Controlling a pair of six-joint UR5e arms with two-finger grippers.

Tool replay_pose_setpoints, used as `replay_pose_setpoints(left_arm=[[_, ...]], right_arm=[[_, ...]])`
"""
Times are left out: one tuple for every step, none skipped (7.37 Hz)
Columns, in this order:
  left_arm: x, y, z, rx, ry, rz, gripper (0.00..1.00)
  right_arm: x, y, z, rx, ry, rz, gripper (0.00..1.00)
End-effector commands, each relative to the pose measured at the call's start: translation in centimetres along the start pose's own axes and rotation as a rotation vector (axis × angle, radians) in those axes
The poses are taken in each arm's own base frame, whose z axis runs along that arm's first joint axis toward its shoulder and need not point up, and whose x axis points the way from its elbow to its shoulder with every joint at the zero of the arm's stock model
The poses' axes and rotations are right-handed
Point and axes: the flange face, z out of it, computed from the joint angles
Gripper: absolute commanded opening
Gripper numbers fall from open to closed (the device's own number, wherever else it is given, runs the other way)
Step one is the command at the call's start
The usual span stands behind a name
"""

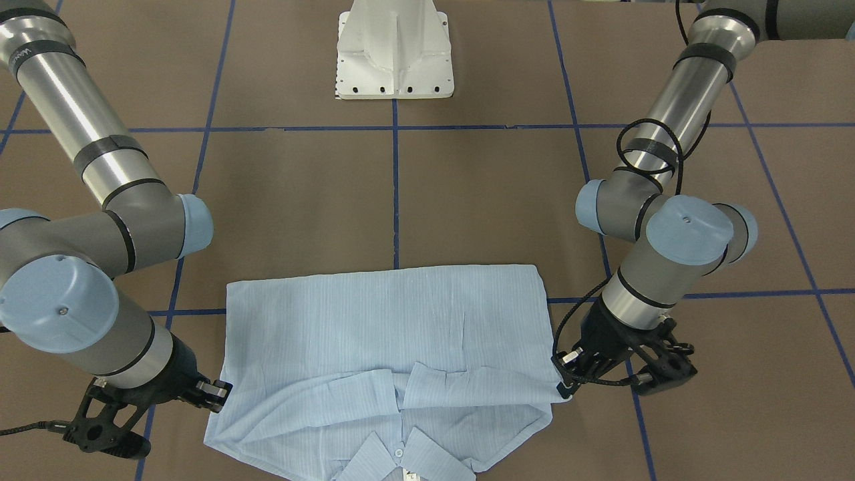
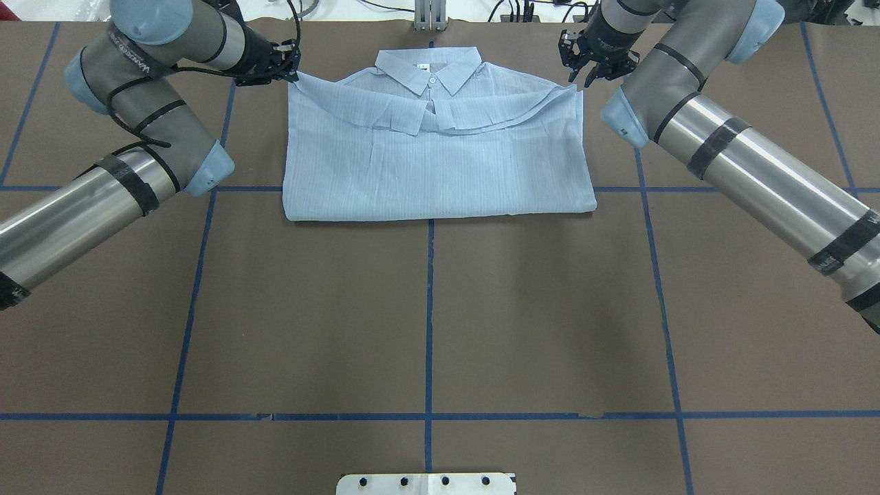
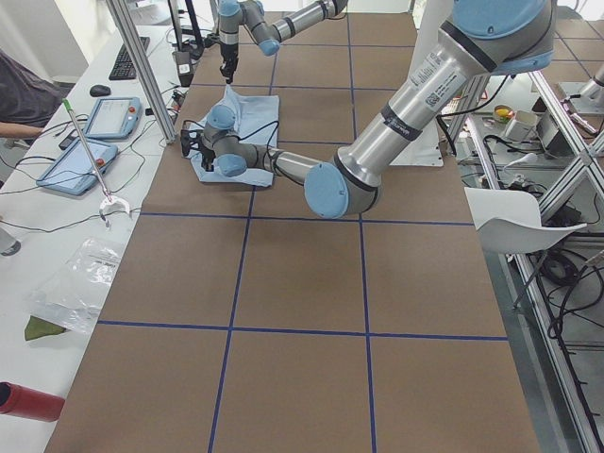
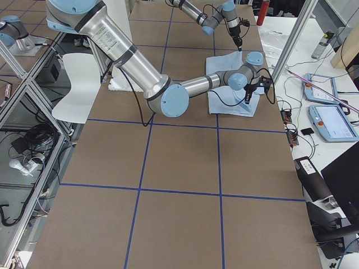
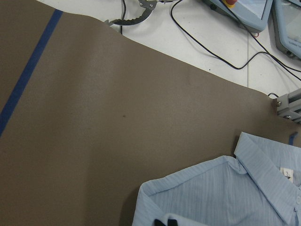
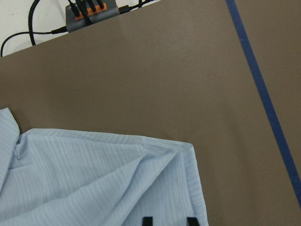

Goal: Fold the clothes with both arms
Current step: 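Lay the hem down beside the collar and open both grippers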

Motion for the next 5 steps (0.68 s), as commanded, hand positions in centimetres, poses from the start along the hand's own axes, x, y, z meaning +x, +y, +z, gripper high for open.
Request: replay_pose_setpoints(left_arm=[[-0.4, 0.1, 0.0, 0.003, -0.001, -0.007, 1.00], [-0.5, 0.0, -0.1, 0.003, 0.000, -0.004, 1.00], [-0.2, 0.1, -0.5, 0.005, 0.010, 0.000, 1.00], [-0.2, 0.4, -1.2, 0.007, 0.020, 0.004, 1.00], [-1.7, 0.8, -1.4, 0.006, 0.017, 0.009, 1.00]], right_arm=[[-0.6, 0.5, 0.2, 0.025, 0.006, -0.016, 1.00], [-1.0, 0.3, -1.0, 0.041, -0.009, -0.045, 1.00], [-2.1, -0.1, -4.1, 0.080, -0.053, -0.099, 1.00], [-0.9, -3.1, -8.1, 0.132, -0.080, -0.115, 1.00], [-0.3, -4.3, -10.2, 0.156, -0.095, -0.113, 1.00]])
